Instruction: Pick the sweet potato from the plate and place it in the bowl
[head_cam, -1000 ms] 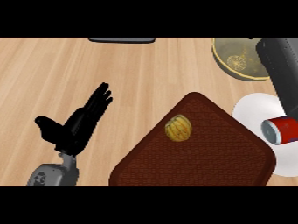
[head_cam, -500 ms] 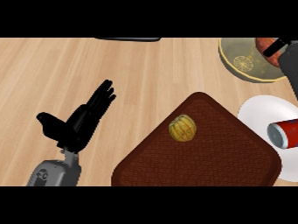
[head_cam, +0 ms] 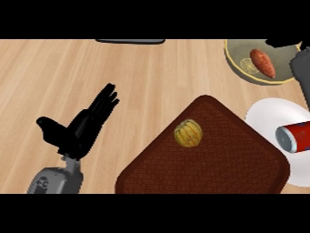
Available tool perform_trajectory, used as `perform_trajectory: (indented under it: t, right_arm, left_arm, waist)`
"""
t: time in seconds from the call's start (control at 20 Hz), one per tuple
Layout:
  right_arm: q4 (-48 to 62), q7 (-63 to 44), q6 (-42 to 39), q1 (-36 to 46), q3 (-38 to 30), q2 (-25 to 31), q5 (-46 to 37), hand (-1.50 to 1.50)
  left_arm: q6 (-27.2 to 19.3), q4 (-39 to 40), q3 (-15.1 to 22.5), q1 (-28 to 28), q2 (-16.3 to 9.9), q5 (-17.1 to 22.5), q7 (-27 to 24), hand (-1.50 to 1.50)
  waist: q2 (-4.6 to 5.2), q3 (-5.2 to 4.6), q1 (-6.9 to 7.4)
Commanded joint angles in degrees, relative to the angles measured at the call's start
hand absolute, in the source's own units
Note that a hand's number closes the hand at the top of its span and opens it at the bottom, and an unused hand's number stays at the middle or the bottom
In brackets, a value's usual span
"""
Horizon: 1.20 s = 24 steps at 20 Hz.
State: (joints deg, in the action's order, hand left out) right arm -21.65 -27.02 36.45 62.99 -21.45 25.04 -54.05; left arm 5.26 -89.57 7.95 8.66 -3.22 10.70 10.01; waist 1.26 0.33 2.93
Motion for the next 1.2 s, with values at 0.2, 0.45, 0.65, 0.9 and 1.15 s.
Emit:
perform_trajectory:
  t: [0.2,0.45,0.65,0.9,1.15]
  right_arm:
    - [-16.41,21.25,9.09,-4.18,-5.78,-7.35,14.18,-1.5]
    - [-32.58,27.03,12.7,-14.33,-1.73,-20.11,18.7,-1.5]
    - [-46.71,25.14,11.7,-21.85,5.33,-24.69,17.49,-1.5]
    - [-57.22,19.49,15.78,-33.55,20.86,-24.94,15.98,-1.5]
    - [-64.17,16.58,22.63,-48.68,35.8,-25.01,13.52,1.5]
  left_arm:
    - [0.03,0.17,-1.07,-3.85,-0.94,-0.47,-2.17,0.0]
    - [-0.64,-0.59,-3.31,-3.67,-1.59,1.02,-0.1,0.0]
    - [-1.01,-1.6,-2.98,-6.08,-1.29,0.57,-1.15,0.0]
    - [-1.87,0.35,-2.7,-3.54,-0.74,-0.5,-0.64,0.0]
    - [-1.18,-0.75,-2.85,-5.12,-1.29,0.11,-0.48,0.0]
  waist:
    - [-1.65,-0.21,-2.87]
    - [-2.32,-0.31,-4.73]
    - [-3.13,-0.4,-5.98]
    - [-3.3,-0.47,-6.42]
    - [-3.31,-0.45,-5.91]
